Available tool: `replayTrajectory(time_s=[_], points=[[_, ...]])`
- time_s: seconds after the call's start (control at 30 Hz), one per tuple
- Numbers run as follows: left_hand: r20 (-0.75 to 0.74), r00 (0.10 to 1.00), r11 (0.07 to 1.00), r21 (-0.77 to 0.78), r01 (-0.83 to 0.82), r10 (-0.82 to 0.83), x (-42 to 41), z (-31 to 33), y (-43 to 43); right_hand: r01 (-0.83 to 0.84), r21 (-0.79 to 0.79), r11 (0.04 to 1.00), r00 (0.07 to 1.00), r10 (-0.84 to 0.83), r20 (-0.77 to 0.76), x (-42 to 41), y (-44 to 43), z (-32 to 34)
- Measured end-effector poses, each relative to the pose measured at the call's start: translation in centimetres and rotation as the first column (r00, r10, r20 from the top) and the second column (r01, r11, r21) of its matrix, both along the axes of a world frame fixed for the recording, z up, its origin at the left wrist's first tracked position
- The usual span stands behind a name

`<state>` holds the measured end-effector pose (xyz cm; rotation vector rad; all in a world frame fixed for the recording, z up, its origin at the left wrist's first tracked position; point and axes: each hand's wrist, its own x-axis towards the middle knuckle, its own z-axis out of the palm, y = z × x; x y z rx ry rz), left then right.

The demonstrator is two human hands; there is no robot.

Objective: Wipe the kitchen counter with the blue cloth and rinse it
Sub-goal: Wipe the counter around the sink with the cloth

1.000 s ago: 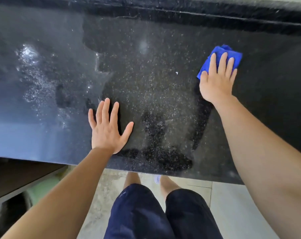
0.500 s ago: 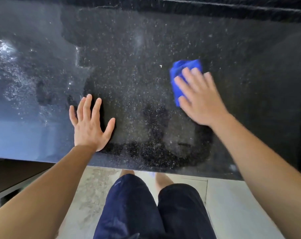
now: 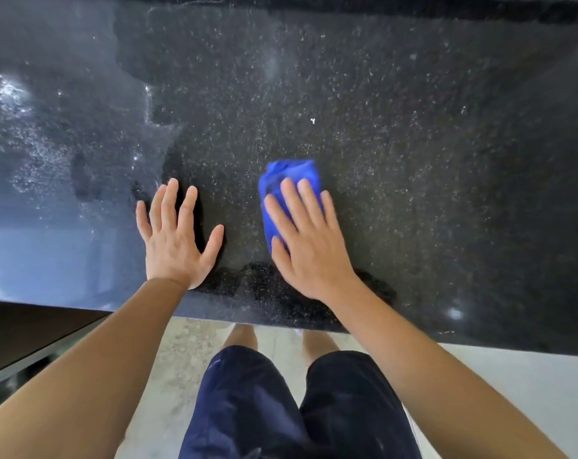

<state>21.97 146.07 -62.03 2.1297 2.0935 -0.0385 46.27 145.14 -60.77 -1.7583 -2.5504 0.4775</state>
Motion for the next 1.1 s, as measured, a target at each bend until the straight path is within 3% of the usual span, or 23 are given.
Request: replayTrajectory(time_s=[0.07, 0.13, 0.23, 0.37, 0.47, 0.57, 0.73, 0.87, 0.93, 1.0, 1.1], points=[[-0.001, 1.000, 1.000, 0.000, 0.000, 0.000, 0.0, 0.0, 0.0, -0.236, 0.018, 0.972, 0.971, 0.237, -0.016, 2.7, -0.3, -0.3], [0.000, 1.000, 1.000, 0.000, 0.003, -0.003, 0.1, 0.0, 0.1, -0.233, 0.056, 0.971, 0.972, 0.230, 0.044, 7.0, 1.8, -0.8], [-0.002, 1.000, 1.000, -0.010, 0.001, -0.001, 0.0, 0.0, 0.0, 0.174, 0.094, 0.980, 0.973, -0.186, 0.139, 14.8, 7.0, -1.4], [0.029, 1.000, 1.000, 0.006, 0.001, -0.001, -0.1, -0.1, 0.1, 0.690, -0.010, 0.724, 0.718, -0.683, 0.137, 19.7, 12.3, -0.6], [0.041, 0.999, 1.000, 0.005, 0.008, -0.008, -0.2, -0.2, -0.1, 0.813, -0.021, 0.581, 0.581, -0.809, 0.094, 15.5, 12.9, -0.6], [0.047, 0.999, 1.000, 0.005, 0.016, -0.016, -0.3, -0.2, -0.2, 0.710, 0.052, 0.702, 0.697, -0.712, 0.089, 8.4, 9.3, -0.8], [0.048, 0.999, 1.000, -0.013, 0.021, -0.021, -0.4, -0.2, -0.3, 0.366, 0.034, 0.930, 0.930, -0.367, 0.030, -3.0, -4.3, -0.6], [0.082, 0.996, 0.999, -0.035, 0.031, -0.029, -0.6, 0.3, -0.5, 0.124, 0.000, 0.992, 0.991, -0.124, 0.047, -1.8, -11.9, -0.4], [0.146, 0.988, 0.997, -0.058, 0.059, -0.050, -1.1, 0.7, -0.7, 0.183, 0.000, 0.983, 0.979, -0.182, 0.094, 1.8, -13.4, -0.4], [0.206, 0.975, 0.993, -0.066, 0.098, -0.083, -2.6, 1.2, -1.4, 0.356, -0.022, 0.934, 0.927, -0.351, 0.131, 4.8, -14.3, -0.3], [0.132, 0.989, 0.997, -0.016, 0.073, -0.070, -6.3, 1.7, -4.0, 0.640, -0.005, 0.768, 0.762, -0.634, 0.136, 4.4, -13.9, -0.5]])
